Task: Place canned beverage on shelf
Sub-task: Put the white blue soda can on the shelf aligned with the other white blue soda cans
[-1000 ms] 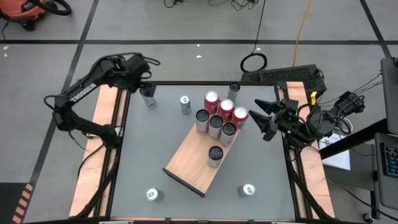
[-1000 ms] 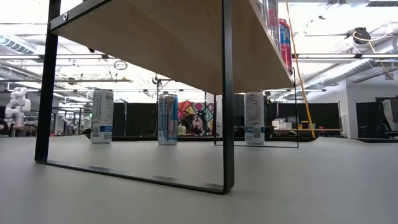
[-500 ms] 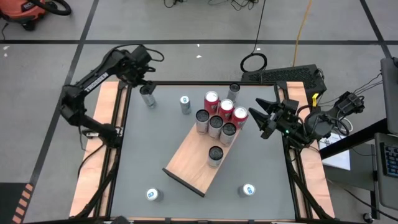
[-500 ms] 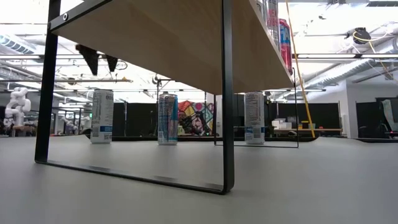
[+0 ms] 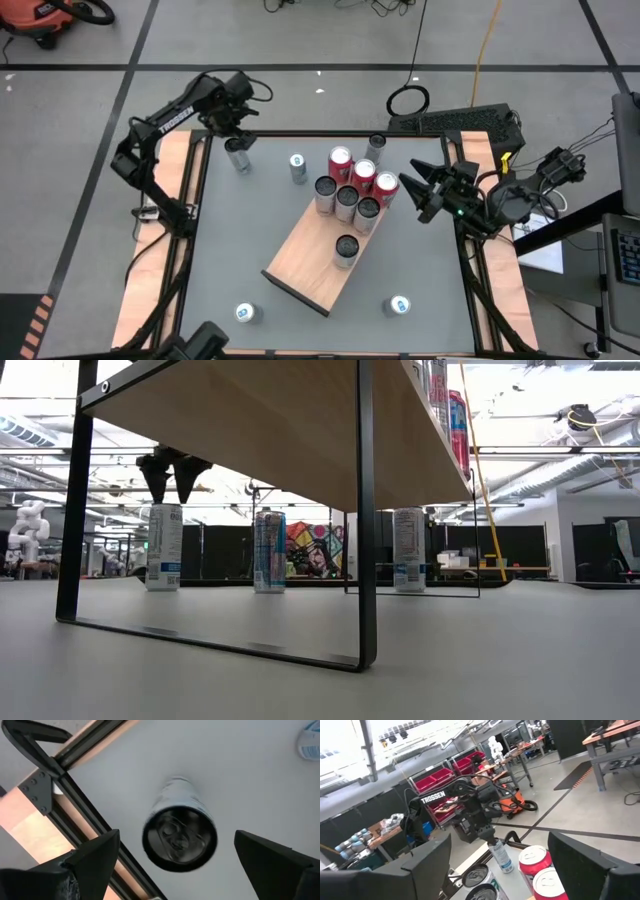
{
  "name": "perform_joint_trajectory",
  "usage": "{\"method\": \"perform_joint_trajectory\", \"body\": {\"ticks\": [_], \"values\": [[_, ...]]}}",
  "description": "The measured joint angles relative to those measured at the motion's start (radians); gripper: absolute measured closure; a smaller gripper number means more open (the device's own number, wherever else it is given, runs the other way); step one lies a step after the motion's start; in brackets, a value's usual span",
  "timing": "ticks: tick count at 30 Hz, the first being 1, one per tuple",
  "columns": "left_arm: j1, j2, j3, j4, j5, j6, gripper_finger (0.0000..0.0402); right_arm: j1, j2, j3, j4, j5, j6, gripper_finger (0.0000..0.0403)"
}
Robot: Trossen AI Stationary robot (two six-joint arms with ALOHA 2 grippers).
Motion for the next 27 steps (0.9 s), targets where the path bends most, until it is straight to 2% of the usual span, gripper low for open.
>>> {"method": "perform_joint_trajectory", "body": {"ticks": [6,11,18,27], "values": [[0.017,-0.001,-0.007,0.02,0.02,0.009,0.002,0.0,0.008,0.0,0.0,0.018,0.003,0.0096],[0.029,-0.001,-0.072,0.029,0.08,0.008,0.002,0.0,0.01,0.0,0.0,0.03,0.003,0.0096],[0.027,-0.001,-0.134,0.058,0.082,0.027,0.002,0.0,0.01,0.0,0.0,0.031,0.002,0.0096],[0.027,-0.001,-0.137,0.095,0.079,0.027,0.0028,0.0,0.01,0.0,-0.008,0.032,0.002,0.0096]]}}
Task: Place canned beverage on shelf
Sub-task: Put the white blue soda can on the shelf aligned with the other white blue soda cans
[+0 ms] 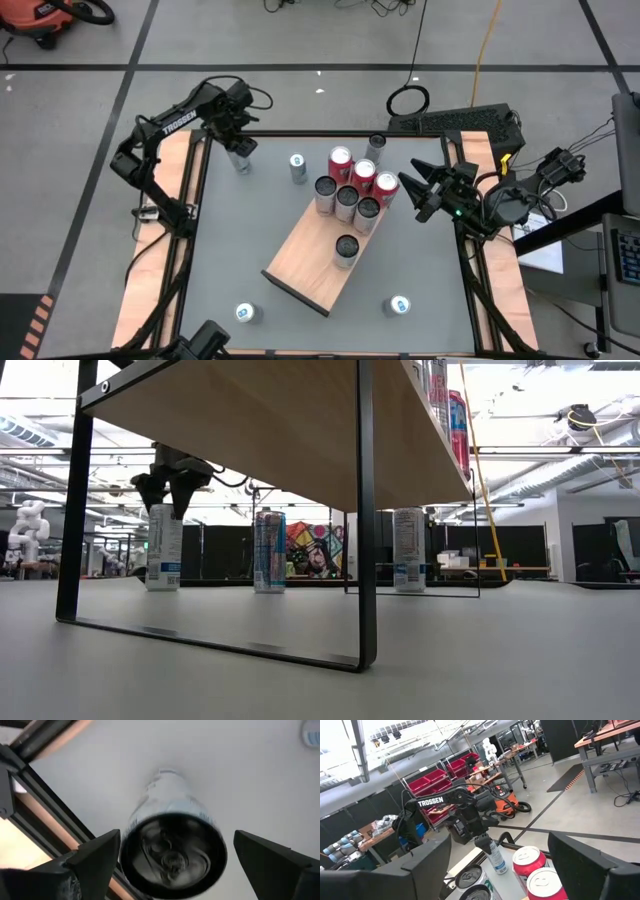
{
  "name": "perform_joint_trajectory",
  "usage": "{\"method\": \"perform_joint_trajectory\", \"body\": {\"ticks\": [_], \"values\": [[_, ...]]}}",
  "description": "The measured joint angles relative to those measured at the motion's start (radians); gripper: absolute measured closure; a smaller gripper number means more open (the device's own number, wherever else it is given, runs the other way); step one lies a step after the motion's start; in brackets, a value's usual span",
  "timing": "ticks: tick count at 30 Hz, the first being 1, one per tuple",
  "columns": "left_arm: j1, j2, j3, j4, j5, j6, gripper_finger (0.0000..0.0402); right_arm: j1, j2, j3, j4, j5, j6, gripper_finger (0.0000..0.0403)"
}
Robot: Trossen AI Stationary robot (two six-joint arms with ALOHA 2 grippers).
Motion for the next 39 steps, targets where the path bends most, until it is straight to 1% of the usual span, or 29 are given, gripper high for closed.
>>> {"method": "perform_joint_trajectory", "body": {"ticks": [7,11,26,33,36,39], "values": [[0.0,0.0,0.0,-0.008,0.003,0.0,0.0086,0.0,0.0,0.0,0.0,0.0,0.0,0.0096],[0.001,0.0,0.0,-0.011,0.003,0.0,0.011,0.0,0.0,0.0,0.0,0.0,0.0,0.0096],[0.0,0.0,-0.002,-0.01,0.009,0.006,0.0116,0.0,0.009,0.0,0.001,0.0,0.008,0.0096],[-0.007,-0.002,-0.06,-0.015,0.027,0.0,0.0117,0.0,0.028,0.0,0.001,0.0,0.008,0.0096],[-0.016,-0.002,-0.068,-0.013,0.027,0.001,0.0127,0.0,0.035,0.0,0.0,-0.001,0.008,0.0096],[-0.026,-0.011,-0.068,0.006,0.026,0.0,0.0147,0.0,0.035,0.0,0.0,-0.002,0.008,0.0096]]}}
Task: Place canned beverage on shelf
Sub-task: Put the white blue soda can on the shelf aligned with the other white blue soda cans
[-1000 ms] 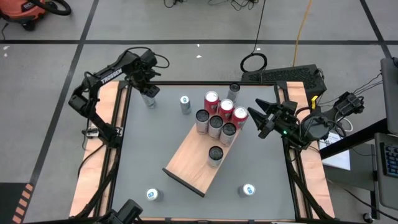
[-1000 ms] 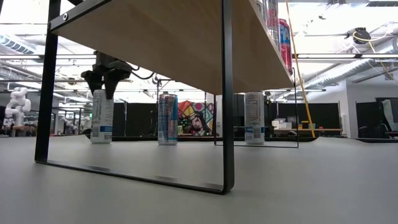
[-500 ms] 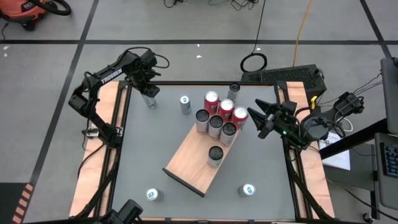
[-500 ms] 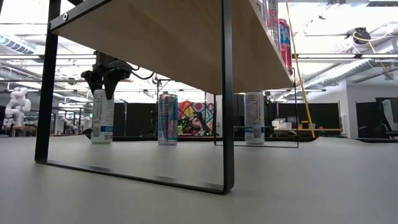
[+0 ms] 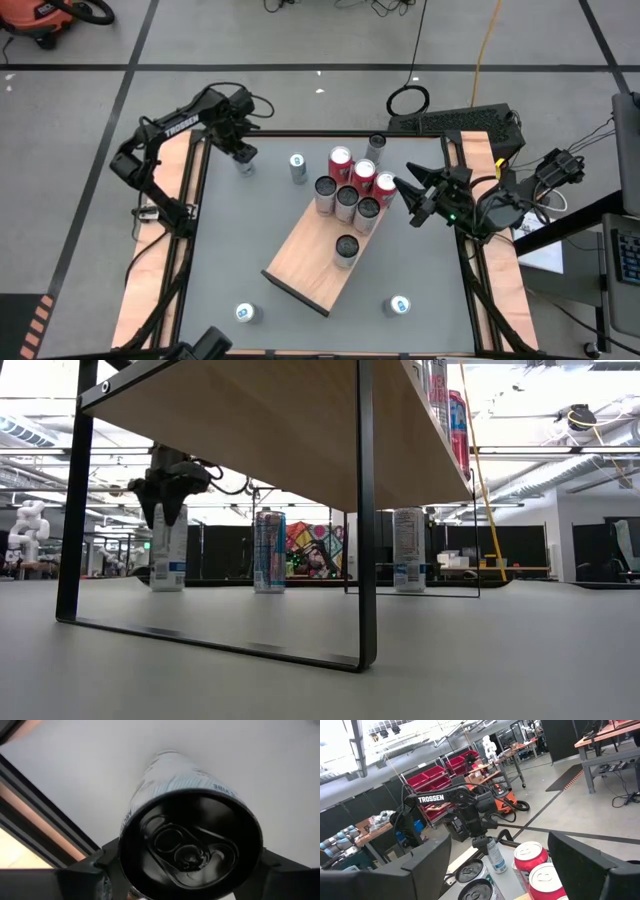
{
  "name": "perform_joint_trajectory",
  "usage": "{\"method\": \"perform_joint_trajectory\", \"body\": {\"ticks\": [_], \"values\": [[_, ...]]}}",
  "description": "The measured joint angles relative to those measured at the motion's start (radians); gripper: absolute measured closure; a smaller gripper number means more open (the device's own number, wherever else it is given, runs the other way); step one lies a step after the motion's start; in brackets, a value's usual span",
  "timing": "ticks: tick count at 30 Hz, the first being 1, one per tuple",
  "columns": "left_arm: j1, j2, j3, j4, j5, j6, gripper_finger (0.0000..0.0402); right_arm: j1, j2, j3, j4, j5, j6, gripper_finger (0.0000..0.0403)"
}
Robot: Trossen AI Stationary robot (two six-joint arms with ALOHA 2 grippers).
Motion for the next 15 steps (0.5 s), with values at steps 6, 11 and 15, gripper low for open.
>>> {"method": "perform_joint_trajectory", "body": {"ticks": [6,11,15], "values": [[-0.007,-0.025,0.0,0.003,-0.008,-0.003,0.0169,0.0,0.0,0.0,-0.001,-0.002,-0.01,0.0096],[-0.006,-0.029,0.0,-0.021,-0.002,0.008,0.0164,0.0,0.0,0.0,-0.008,-0.002,-0.011,0.0096],[-0.007,-0.029,0.0,-0.03,0.006,0.044,0.0161,0.0,0.0,0.0,-0.008,-0.002,-0.011,0.0096]]}}
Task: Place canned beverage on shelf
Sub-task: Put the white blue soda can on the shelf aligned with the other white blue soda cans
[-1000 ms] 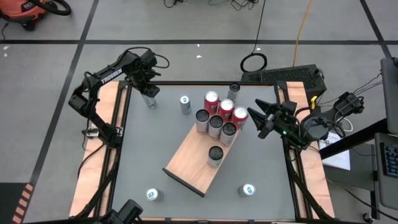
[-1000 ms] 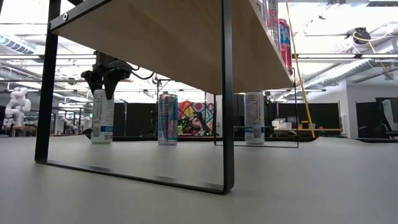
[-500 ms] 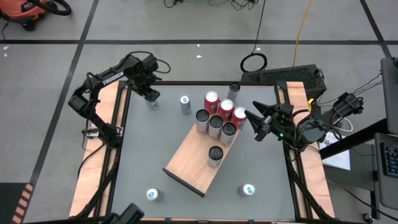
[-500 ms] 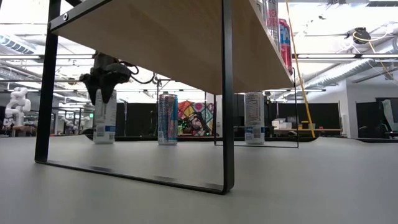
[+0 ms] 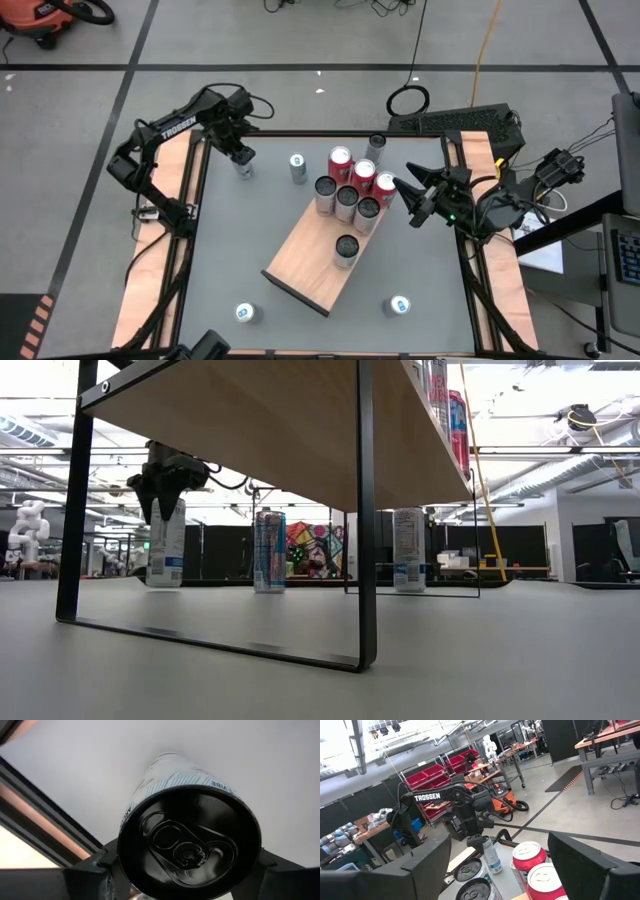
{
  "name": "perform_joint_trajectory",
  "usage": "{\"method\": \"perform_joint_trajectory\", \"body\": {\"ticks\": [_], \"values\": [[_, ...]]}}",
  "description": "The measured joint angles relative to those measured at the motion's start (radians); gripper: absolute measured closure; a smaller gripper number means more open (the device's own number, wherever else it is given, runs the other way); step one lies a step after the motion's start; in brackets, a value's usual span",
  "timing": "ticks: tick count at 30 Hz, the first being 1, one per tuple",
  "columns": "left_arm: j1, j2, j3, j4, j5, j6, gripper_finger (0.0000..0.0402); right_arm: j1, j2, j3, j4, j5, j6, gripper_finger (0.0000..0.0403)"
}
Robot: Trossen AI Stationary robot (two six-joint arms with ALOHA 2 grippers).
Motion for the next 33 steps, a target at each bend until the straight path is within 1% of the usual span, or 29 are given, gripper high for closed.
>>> {"method": "perform_joint_trajectory", "body": {"ticks": [3,10,14,22,27,30,33], "values": [[0.0,0.0,0.0,0.012,0.002,0.007,0.0145,0.0,0.0,0.0,0.0,0.0,0.0,0.0096],[0.0,-0.001,0.0,0.019,0.003,0.01,0.0082,0.0,0.0,0.0,0.0,0.0,0.0,0.0096],[0.001,-0.002,0.0,0.031,-0.004,0.007,0.0067,0.0,0.0,0.0,0.0,0.0,0.0,0.0096],[-0.006,-0.001,0.001,0.106,-0.009,0.004,0.0066,0.0,0.0,0.0,0.0,0.024,0.0,0.0096],[-0.006,-0.001,0.001,0.101,-0.01,-0.04,0.0069,0.0,0.0,0.0,0.0,0.025,0.0,0.0096],[-0.006,-0.001,0.001,0.094,-0.011,-0.047,0.0086,0.0,0.0,0.0,0.0,0.025,0.0,0.0096],[-0.006,-0.001,0.001,0.091,-0.011,-0.048,0.0117,0.0,0.0,0.0,0.0,0.026,0.0,0.0096]]}}
